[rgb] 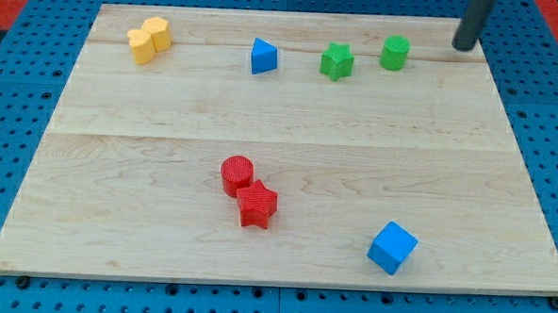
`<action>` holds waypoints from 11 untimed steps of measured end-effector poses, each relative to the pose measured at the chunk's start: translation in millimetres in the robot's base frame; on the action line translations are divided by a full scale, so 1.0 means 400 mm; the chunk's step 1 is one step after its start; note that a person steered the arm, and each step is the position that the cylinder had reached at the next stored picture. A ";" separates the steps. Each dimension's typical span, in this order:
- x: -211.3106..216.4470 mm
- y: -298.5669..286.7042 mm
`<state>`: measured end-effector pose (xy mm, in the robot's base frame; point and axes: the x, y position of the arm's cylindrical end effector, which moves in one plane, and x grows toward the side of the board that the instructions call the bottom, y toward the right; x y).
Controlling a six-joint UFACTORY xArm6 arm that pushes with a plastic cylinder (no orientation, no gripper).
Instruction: Move the green circle horizontally at the right side of the green star
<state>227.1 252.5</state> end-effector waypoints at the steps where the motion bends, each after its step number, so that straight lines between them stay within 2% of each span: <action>1: -0.085 -0.092; 3: -0.009 -0.340; 5: 0.120 -0.320; 6: 0.134 -0.283; 7: 0.050 -0.270; 8: 0.046 -0.199; 9: 0.074 -0.222; 11: 0.116 -0.175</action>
